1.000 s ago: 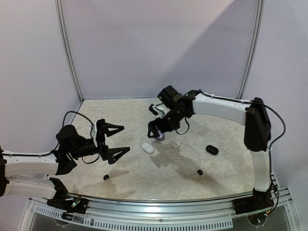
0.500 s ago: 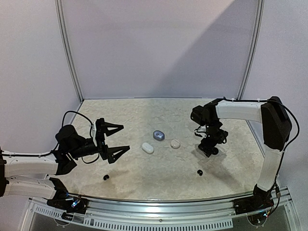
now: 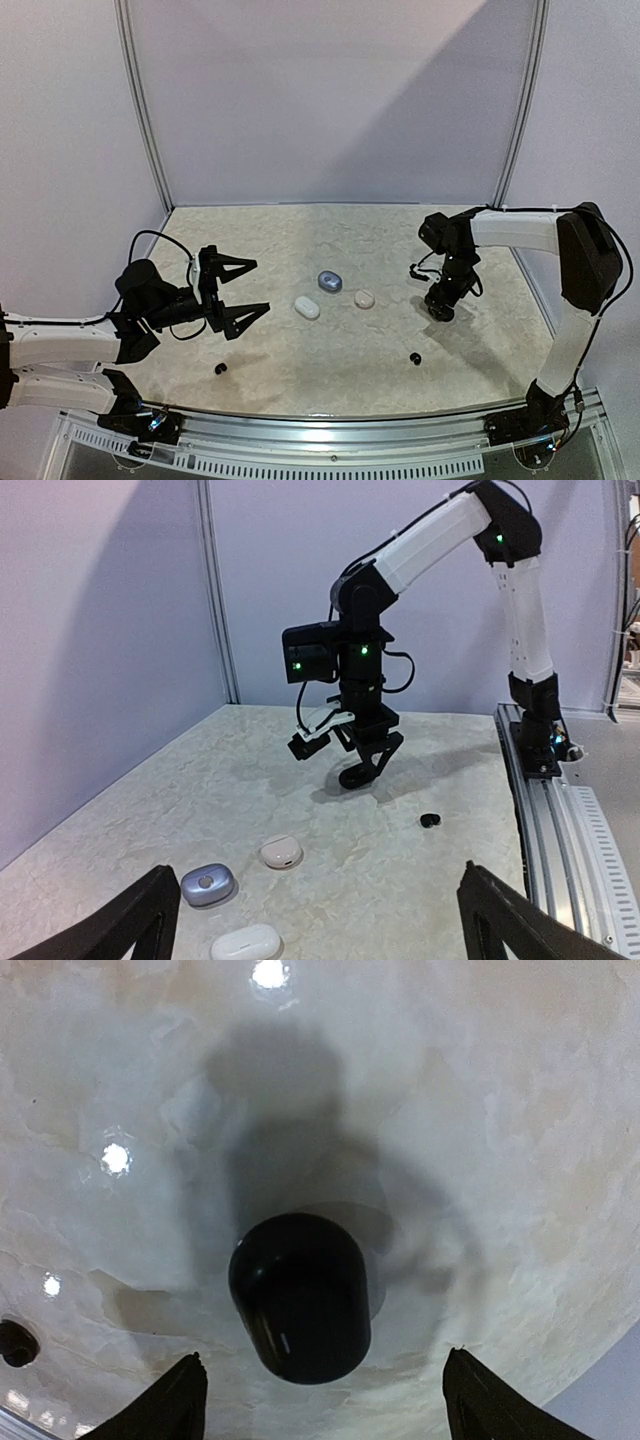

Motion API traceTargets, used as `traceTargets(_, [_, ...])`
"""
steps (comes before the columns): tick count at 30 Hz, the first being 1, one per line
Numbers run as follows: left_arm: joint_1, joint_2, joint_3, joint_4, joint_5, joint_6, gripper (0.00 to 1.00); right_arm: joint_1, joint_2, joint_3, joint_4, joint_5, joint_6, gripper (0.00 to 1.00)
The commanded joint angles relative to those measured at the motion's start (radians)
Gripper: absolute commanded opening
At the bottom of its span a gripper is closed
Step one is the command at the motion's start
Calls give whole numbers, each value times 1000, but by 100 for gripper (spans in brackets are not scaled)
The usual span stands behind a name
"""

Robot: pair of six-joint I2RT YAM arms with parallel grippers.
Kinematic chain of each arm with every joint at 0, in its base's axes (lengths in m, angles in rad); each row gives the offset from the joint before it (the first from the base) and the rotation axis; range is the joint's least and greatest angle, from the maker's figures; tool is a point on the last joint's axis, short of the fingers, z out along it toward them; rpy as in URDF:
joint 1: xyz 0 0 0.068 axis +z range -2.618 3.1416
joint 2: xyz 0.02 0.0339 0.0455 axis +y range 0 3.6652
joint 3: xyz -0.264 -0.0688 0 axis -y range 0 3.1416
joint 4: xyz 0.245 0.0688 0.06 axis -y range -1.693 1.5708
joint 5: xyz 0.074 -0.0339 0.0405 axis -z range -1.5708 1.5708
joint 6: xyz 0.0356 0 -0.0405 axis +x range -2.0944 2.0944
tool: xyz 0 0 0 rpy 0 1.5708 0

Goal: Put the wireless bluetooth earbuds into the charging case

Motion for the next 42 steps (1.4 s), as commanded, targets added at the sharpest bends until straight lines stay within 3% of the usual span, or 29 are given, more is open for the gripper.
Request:
traceTargets(1, [-7, 3, -7, 6, 0, -6, 99, -26, 38, -19, 62, -82, -41, 77])
traceTargets(7, [-5, 5, -8, 3, 0, -3, 99, -29, 87, -44, 71, -86, -39, 70])
traceTargets(13, [-5, 10, -7, 8, 2, -3, 99, -32, 88, -48, 82, -79, -28, 36])
traceTargets(20, [-4, 4, -7, -1, -39, -72, 99, -11, 18, 35, 72, 13, 12, 24])
traceTargets(25, [-3, 2, -2, -10, -46, -178, 99, 170, -112, 104, 184, 285, 17, 20])
traceTargets(31, [-2, -10, 11, -7, -83, -217, 95, 495, -192, 137, 546, 453, -187, 18])
traceTargets(34, [-2, -22, 13, -1, -80, -231, 95, 616, -145, 155, 723, 467, -335, 13])
traceTargets(38, [-2, -46, 12, -6, -70, -242, 95, 711, -25, 264, 811, 479, -464, 0])
traceTargets(42, [-2, -48, 11, -7, -71, -242, 95, 750, 73, 341, 829, 470, -518, 0])
